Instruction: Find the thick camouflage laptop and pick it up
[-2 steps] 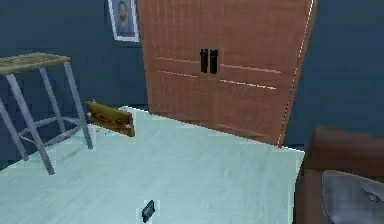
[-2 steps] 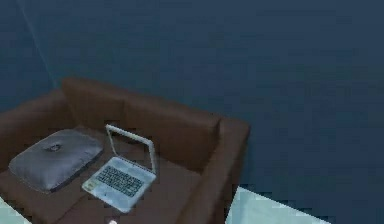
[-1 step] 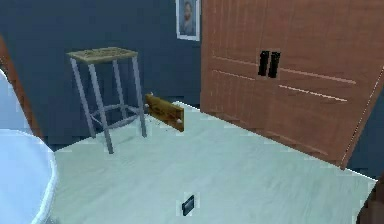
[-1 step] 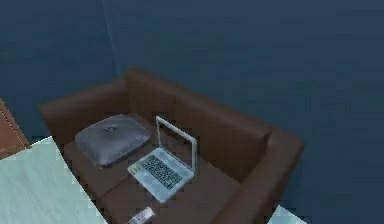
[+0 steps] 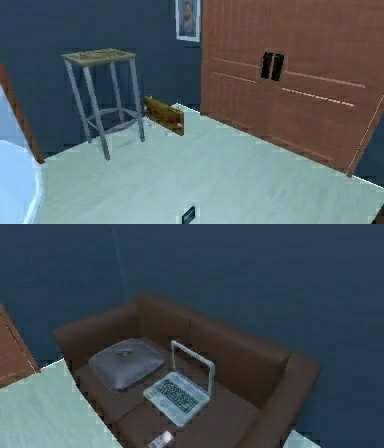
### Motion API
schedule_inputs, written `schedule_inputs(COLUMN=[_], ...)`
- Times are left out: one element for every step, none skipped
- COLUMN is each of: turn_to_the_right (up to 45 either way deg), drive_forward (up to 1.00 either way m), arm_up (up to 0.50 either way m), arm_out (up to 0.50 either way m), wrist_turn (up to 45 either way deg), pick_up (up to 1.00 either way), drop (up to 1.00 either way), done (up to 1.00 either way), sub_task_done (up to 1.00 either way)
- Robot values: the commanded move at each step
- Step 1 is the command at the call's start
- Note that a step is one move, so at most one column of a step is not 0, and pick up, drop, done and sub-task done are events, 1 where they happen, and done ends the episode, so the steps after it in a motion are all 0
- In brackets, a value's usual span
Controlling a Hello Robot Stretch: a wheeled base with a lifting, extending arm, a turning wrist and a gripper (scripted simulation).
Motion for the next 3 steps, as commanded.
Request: schedule_inputs(turn_to_the_right=[18.0,0.0,0.0], drive_forward=[0.00,0.20,0.00], arm_up=[0.00,0.00,0.50], arm_out=[0.00,0.00,0.00], wrist_turn=[0.0,0.0,0.0], pick_up=[0.00,0.00,0.00], drop=[0.00,0.00,0.00], done=[0.00,0.00,0.00], sub_task_done=[0.00,0.00,0.00])
